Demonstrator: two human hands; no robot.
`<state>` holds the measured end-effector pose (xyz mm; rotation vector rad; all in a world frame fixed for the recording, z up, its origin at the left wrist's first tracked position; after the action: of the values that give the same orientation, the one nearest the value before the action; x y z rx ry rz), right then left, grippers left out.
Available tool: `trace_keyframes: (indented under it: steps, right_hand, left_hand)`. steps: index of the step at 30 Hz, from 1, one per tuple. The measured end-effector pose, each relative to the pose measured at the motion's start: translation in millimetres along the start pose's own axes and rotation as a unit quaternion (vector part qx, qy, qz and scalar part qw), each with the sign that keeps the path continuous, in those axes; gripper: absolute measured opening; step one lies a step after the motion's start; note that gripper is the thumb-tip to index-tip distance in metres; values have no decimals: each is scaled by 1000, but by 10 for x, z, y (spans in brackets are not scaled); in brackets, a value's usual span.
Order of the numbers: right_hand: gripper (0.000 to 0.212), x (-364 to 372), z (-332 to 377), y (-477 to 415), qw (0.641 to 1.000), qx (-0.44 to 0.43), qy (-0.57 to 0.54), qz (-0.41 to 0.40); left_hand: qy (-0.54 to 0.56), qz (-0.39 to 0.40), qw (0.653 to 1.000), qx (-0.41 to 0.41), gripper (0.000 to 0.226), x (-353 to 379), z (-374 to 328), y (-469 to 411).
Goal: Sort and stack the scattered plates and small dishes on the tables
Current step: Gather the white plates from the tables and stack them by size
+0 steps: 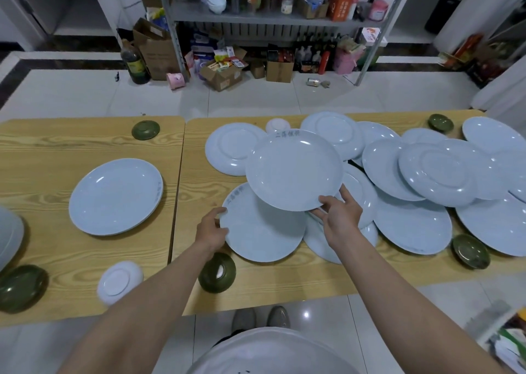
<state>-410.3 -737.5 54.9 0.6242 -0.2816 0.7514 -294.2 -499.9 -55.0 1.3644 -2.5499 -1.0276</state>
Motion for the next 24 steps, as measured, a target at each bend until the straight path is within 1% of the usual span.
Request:
trace_keyframes:
  steps: [6,11,14,24]
  right_hand:
    - [70,59,36,-30,1000,6,-9,22]
    - [70,155,84,-20,999,7,-13,44]
    - [69,210,122,-3,998,3,-15,65]
    - [67,353,123,54,993,14,-14,116]
  left_hand:
    - [86,-34,995,32,61,-73,-67,113]
    - [155,-53,985,61,71,-115,-216,275]
    - [184,-75,978,62,77,-124,-282,381]
    - [283,-140,945,83,83,-138,-381,742]
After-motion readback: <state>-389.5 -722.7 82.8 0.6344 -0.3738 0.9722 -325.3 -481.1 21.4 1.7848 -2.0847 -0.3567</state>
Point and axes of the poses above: each hand's wrist, its own y-axis away from the middle knuckle, its own x-axis out of the palm, z = x × y, the point moved 1 cm from there along -y, towards the middle knuckle, and after that the axes turned 14 degrees about z, right-handed, at the moved point
